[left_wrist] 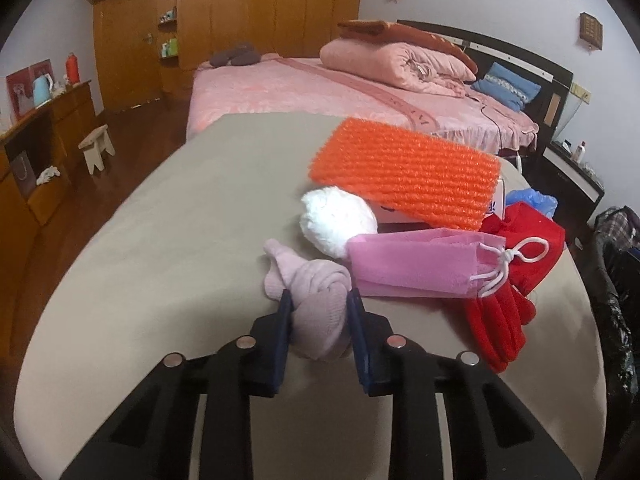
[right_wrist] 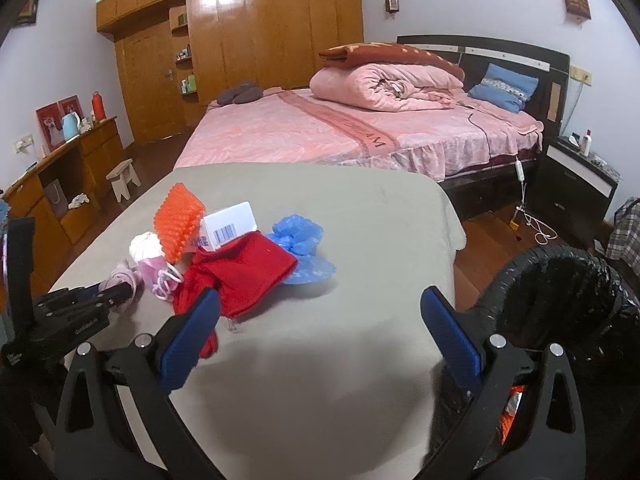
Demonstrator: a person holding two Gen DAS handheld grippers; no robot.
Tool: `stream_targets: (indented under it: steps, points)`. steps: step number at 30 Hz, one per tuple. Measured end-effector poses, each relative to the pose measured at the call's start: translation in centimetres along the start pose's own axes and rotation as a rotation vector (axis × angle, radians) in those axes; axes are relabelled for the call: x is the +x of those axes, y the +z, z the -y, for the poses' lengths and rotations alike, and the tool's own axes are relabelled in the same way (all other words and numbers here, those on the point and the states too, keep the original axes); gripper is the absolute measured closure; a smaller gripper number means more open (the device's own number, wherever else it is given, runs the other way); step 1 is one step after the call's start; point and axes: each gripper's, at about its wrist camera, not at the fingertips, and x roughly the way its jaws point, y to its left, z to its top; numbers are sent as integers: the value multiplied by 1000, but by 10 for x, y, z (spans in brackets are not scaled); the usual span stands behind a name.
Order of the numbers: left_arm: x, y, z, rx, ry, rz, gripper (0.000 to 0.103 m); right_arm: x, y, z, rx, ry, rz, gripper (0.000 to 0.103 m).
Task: Collect trash
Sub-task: 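Move both tools back to the table and grasp the pink cloth with the left tool, then grasp the pink mask pouch by its white string with the right tool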
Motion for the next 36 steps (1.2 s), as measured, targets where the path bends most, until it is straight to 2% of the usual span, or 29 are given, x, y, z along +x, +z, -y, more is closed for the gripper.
stream_targets:
  steps: [5,12,19,25,29,31,33,34,36]
  points:
    - [-16,2,-8,-27,9,35,76,5,6,-8,-6,20,2,6]
    - [-33,8,-12,-10,30,67,76,10,15,-38,-41,94,6,7]
    - [-39,9,-34,-19,69,73,76,26,20,-81,-88,200,-34,22]
    - [-41,5,-55,-48,89,69,76,46,20,-101,-100,237,-88,31]
    - [-43,3,-62,-59,92,72,76,58,15,-111,-128,261,-147,53]
    - [-43,3,-62,-63,91,74,76,60,12,-115,-136,294,-177,75]
    - [-43,2,-63,-66,88,75,76,58,10,-118,-146,315,-189,88]
    - [-44,2,-62,-67,87,77,76,54,10,-119,-154,329,-189,93]
    - [-46,2,-60,-62,82,81,76,46,10,-121,-164,346,-180,95]
